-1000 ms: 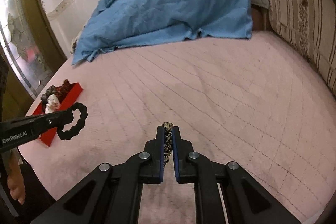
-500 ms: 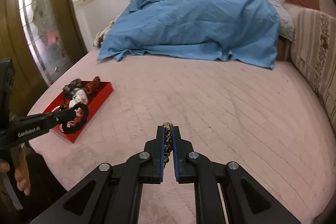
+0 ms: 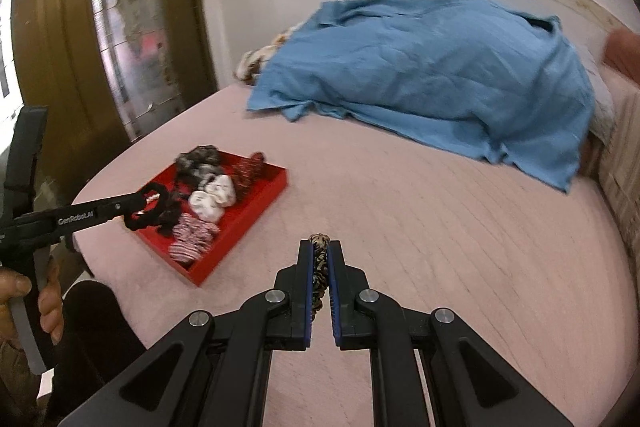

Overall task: Organize jewelry
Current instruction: 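Carry the leopard bracelet and black hair tie into the red tray and release both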

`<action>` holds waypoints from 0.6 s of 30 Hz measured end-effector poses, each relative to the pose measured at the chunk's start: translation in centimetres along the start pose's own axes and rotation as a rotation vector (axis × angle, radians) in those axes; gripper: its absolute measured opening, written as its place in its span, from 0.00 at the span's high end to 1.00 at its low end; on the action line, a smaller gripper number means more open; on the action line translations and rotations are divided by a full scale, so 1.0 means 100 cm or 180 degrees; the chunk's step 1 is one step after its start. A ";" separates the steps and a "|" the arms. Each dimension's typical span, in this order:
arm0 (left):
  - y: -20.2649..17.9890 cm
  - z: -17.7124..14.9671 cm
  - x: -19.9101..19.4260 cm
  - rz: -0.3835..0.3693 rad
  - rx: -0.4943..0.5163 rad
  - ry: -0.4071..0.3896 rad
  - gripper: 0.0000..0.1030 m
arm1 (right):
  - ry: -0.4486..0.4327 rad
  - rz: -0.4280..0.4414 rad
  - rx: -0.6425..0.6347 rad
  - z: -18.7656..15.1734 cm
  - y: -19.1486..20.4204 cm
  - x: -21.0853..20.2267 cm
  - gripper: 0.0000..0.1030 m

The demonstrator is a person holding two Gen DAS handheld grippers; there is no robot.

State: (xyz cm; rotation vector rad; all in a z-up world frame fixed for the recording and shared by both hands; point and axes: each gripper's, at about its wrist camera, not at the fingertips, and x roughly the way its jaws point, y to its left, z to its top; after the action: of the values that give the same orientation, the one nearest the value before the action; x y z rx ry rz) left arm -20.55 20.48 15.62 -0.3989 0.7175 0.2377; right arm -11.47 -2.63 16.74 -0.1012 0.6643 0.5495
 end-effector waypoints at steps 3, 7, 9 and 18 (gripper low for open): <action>0.018 0.002 -0.003 0.0039 -0.0124 -0.0035 0.92 | -0.0002 0.0072 -0.0114 0.008 0.019 0.005 0.92; 0.039 0.003 -0.003 0.0064 -0.0262 -0.0048 0.92 | 0.0038 0.0205 -0.0211 0.019 0.041 0.015 0.92; 0.046 0.003 -0.001 0.0070 -0.0311 -0.0043 0.92 | 0.0070 0.0277 -0.0237 0.025 0.051 0.022 0.92; 0.071 0.001 0.018 0.0049 -0.0457 0.0030 0.92 | 0.0217 0.0457 -0.0368 0.052 0.090 0.063 0.92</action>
State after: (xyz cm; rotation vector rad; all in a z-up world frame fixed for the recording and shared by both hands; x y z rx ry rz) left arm -21.64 27.03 12.55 -0.5314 0.7152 0.3031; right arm -9.06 9.24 17.70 -0.1823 0.7095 0.7255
